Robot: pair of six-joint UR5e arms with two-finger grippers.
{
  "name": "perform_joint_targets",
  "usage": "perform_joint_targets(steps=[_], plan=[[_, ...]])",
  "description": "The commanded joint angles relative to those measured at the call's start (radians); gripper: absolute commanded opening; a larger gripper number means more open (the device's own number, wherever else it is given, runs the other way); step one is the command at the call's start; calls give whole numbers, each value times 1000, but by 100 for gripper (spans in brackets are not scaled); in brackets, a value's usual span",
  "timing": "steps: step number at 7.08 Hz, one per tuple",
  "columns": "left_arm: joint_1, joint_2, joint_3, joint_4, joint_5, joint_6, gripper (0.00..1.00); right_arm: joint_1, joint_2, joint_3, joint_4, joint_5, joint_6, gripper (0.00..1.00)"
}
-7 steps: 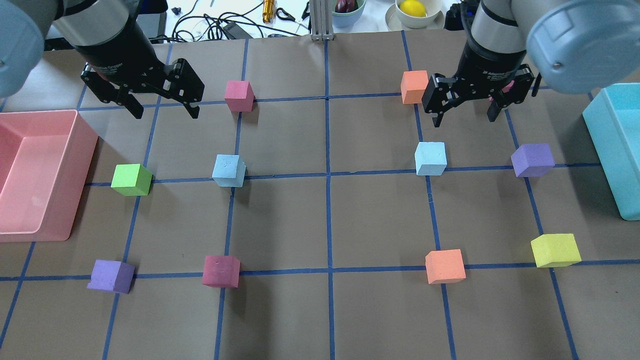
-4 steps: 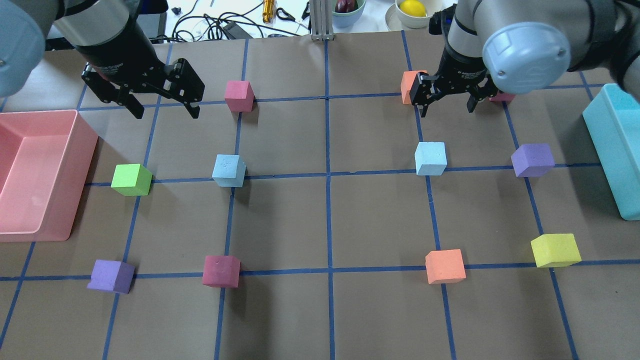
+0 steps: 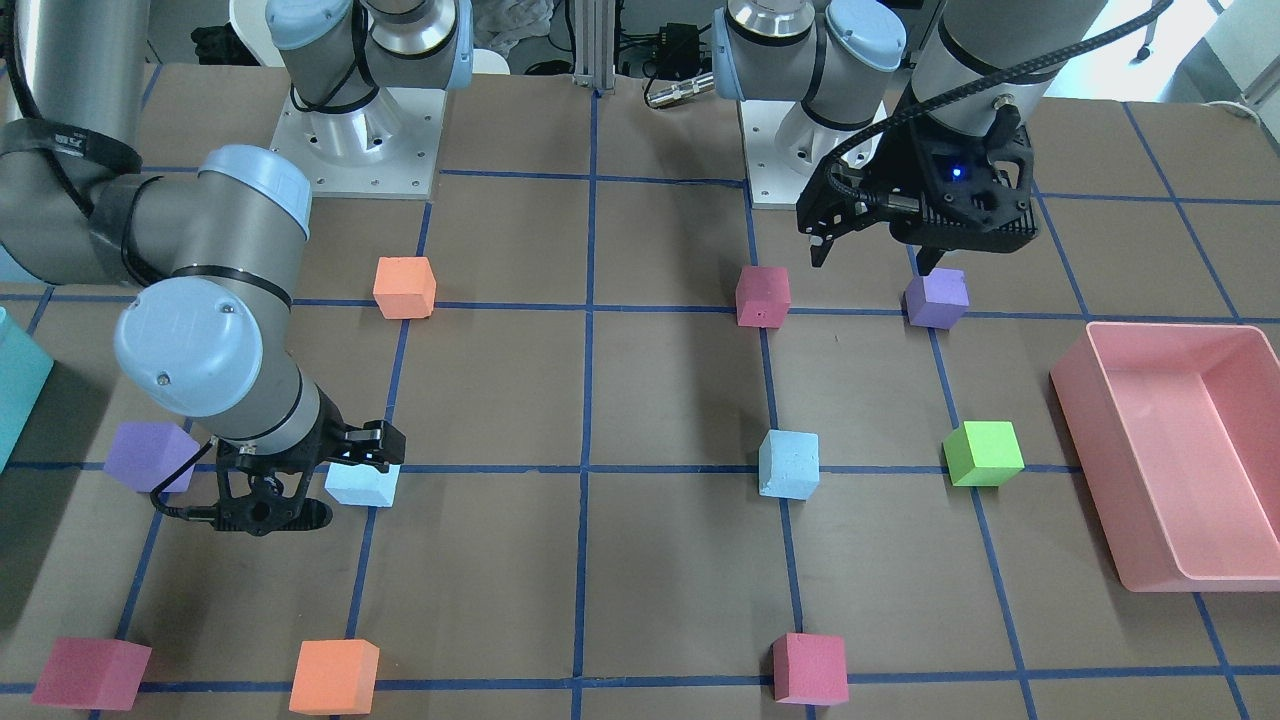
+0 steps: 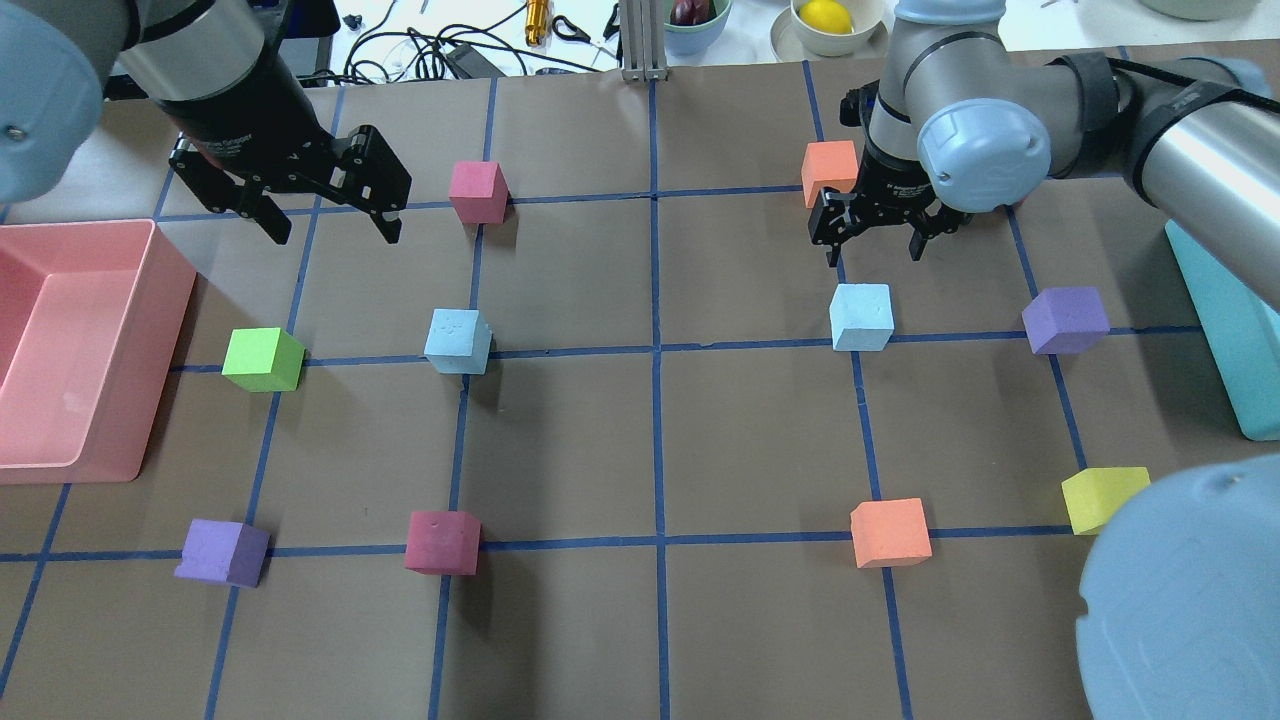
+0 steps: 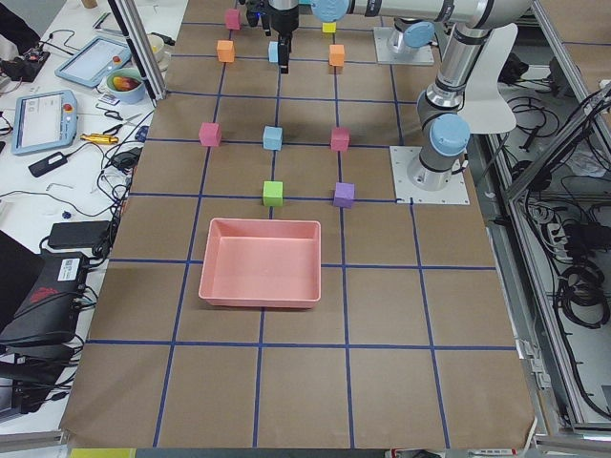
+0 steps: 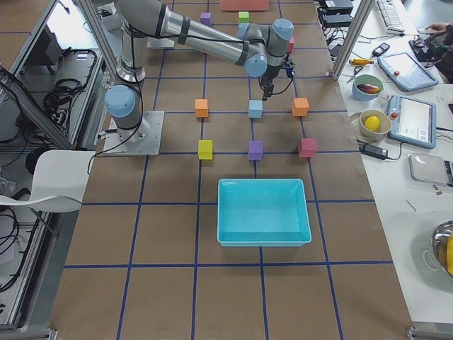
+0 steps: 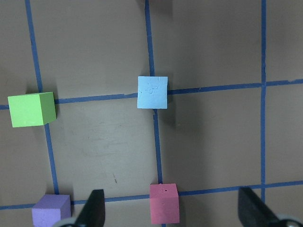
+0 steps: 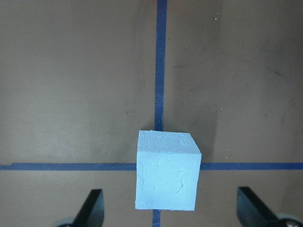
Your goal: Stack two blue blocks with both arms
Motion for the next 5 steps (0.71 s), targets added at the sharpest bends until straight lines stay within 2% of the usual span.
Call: perform_joint_targets(steps=[1,2,3,4,5], plan=[[0,4,-6,1,1,0,100,0,61,1,1,3,2,100],[3,-7,-4,11,0,2,100,0,81,1,1,3,2,100],[6,-45,-15,92,0,0,100,-2,95,7,4,1,-8,100],[6,-141,-27,217,0,0,100,-2,97,23,3,1,-7,100],[6,-228,-32,278,0,3,100,0,97,46,0,3,-2,100]])
